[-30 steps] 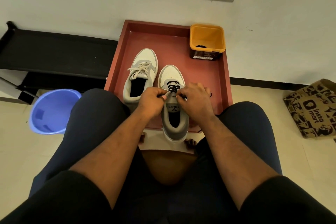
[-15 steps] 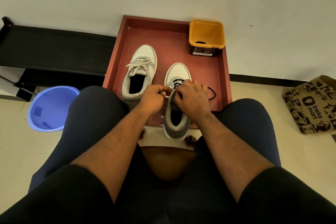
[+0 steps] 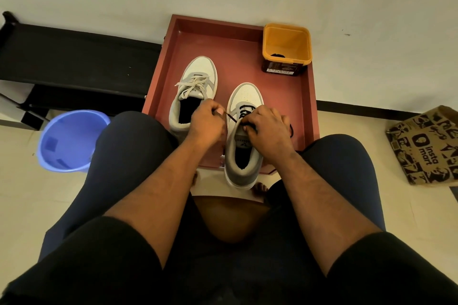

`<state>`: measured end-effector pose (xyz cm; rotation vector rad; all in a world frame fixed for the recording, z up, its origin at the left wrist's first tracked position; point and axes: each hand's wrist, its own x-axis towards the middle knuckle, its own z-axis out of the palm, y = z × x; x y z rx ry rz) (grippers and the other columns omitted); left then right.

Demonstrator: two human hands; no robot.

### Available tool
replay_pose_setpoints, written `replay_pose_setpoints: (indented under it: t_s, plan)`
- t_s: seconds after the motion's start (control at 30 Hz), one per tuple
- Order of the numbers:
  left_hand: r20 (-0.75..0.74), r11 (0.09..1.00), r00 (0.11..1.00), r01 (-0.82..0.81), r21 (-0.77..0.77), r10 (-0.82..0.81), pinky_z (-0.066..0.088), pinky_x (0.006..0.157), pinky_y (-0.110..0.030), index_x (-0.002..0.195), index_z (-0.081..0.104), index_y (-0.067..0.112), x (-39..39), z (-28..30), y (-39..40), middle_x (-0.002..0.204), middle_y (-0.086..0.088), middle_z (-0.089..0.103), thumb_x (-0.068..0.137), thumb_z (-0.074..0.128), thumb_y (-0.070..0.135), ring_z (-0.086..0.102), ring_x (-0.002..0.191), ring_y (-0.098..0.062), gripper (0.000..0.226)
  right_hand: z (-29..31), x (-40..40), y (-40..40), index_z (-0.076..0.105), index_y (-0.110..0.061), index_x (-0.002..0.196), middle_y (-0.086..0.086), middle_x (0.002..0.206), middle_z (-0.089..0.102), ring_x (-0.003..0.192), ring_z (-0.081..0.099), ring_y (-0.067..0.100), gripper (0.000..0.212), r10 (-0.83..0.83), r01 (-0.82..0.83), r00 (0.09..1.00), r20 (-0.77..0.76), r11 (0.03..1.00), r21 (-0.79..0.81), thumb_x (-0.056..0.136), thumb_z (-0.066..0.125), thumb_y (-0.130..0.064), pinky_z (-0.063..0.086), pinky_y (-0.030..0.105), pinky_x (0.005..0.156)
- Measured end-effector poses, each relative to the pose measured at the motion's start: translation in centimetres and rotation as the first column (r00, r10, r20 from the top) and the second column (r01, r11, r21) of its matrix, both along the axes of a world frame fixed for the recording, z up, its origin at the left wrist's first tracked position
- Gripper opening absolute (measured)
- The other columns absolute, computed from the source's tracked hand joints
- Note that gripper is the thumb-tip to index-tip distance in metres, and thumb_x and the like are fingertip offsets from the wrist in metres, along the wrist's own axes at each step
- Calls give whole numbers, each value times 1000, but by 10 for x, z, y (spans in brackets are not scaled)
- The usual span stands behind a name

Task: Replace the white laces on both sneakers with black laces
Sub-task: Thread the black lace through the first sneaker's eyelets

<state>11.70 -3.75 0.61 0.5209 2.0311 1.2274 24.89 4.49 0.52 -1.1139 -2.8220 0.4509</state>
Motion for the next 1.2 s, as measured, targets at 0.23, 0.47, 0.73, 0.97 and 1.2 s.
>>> replay_pose_setpoints:
  t_s: [0.23, 0.47, 0.73, 0.97, 1.2]
  plan:
    - [265, 819, 835, -537, 203, 482, 47, 41, -24, 95, 52, 21, -34, 38, -16, 75, -1, 55, 103, 37, 15, 51, 45, -10, 18, 4, 3, 5, 67, -31, 112, -8, 112, 55, 111, 42, 16, 25, -29, 26, 999, -41, 997, -68, 94, 54, -22, 24, 33, 88]
    - [53, 484, 570, -740, 467, 820, 58, 62, -29, 102, 52, 21, -71, 42, -33, 103, -3, 57, 98, 38, 12, 62, 69, -11, 16, 3, 6, 6, 61, -32, 123, -5, 134, 45, 125, 38, 18, 37, -104, 95, 986, -132, 993, -70, 86, 67, -28, 26, 41, 104]
    - [-520, 951, 820, -93, 295, 241, 43, 101, -20, 125, 56, 12, -25, 41, -19, 126, -3, 58, 87, 46, -10, 53, 119, -14, 45, 2, 8, 5, 37, -31, 143, 2, 132, 44, 121, 45, 22, 77, -289, 240, 939, -189, 940, -244, 77, 77, -33, 44, 39, 99]
    - [-382, 903, 830, 302, -305, -407, 42, 70, -21, 104, 71, 9, 1, 8, -4, 84, -3, 65, 93, 58, 11, 61, 78, -18, 17, -2, 8, 5, 35, -30, 145, 3, 132, 44, 120, 45, 24, 84, -308, 255, 932, -188, 931, -263, 74, 80, -29, 41, 37, 97]
    - [-582, 966, 783, -256, 24, 222, 41, 75, -14, 107, 65, 12, -39, 40, -26, 102, 0, 57, 95, 49, 4, 58, 95, -16, 21, -1, 10, 8, 30, -31, 146, 6, 143, 33, 125, 37, 30, 88, -348, 311, 926, -146, 923, -227, 73, 80, -29, 38, 42, 100]
